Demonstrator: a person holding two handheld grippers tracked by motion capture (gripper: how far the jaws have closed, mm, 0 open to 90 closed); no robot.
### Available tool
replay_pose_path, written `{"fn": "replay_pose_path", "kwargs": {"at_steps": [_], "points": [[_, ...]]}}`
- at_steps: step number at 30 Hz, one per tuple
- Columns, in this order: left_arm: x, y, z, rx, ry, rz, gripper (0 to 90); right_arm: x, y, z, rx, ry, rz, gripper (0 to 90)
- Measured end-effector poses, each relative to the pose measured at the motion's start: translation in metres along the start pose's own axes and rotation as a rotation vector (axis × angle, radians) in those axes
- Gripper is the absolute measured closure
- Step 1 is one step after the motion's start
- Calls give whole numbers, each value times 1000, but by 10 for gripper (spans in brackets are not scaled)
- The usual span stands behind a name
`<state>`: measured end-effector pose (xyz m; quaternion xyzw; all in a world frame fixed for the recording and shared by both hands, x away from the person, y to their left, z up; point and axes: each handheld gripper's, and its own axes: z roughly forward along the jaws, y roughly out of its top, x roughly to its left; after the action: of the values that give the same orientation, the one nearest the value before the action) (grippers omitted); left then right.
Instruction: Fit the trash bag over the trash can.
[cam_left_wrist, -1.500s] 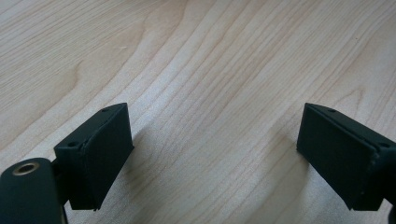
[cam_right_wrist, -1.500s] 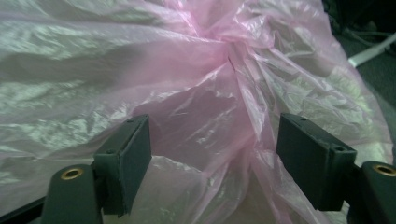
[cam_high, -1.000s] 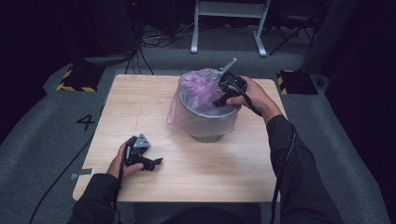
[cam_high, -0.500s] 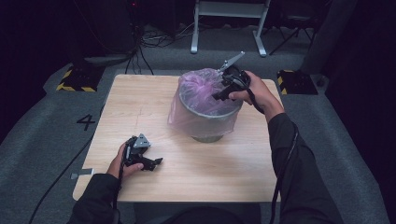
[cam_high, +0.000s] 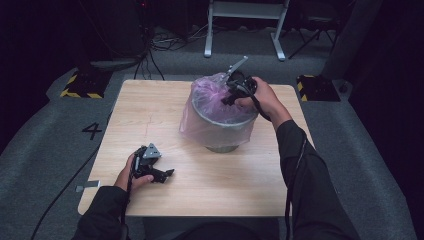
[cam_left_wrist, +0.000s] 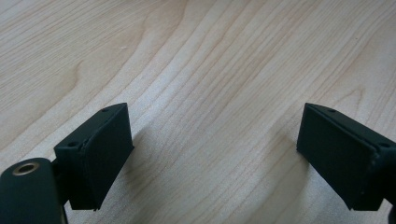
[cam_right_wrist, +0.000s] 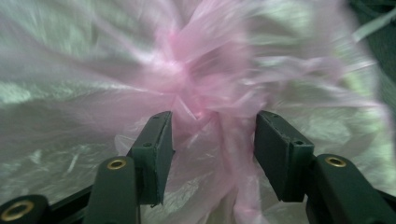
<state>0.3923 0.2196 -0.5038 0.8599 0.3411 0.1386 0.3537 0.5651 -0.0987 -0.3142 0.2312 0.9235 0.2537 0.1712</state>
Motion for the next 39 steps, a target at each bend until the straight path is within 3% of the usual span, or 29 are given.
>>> {"fn": "replay_pose_path", "kwargs": {"at_steps": [3,5,7,10,14,19,22,39], "points": [[0,0,0,0,-1,0,104,7,6,9,125,-37,-77,450],[0,0,0,0,-1,0,104,11,8,15,176,-53,-127,427],[0,0,0,0,0,0,104,15,10,19,228,-75,-141,410],[0,0,0,0,0,0,104,20,12,25,279,-90,-172,381],[0,0,0,1,-1,0,104,22,14,27,274,-85,-184,338],[0,0,0,1,-1,0,104,20,12,19,207,-82,-170,276],[0,0,0,1,-1,0,104,19,10,9,131,-95,-166,239],[0,0,0,1,-1,0,104,20,-23,-47,-206,-7,-1,208]]}}
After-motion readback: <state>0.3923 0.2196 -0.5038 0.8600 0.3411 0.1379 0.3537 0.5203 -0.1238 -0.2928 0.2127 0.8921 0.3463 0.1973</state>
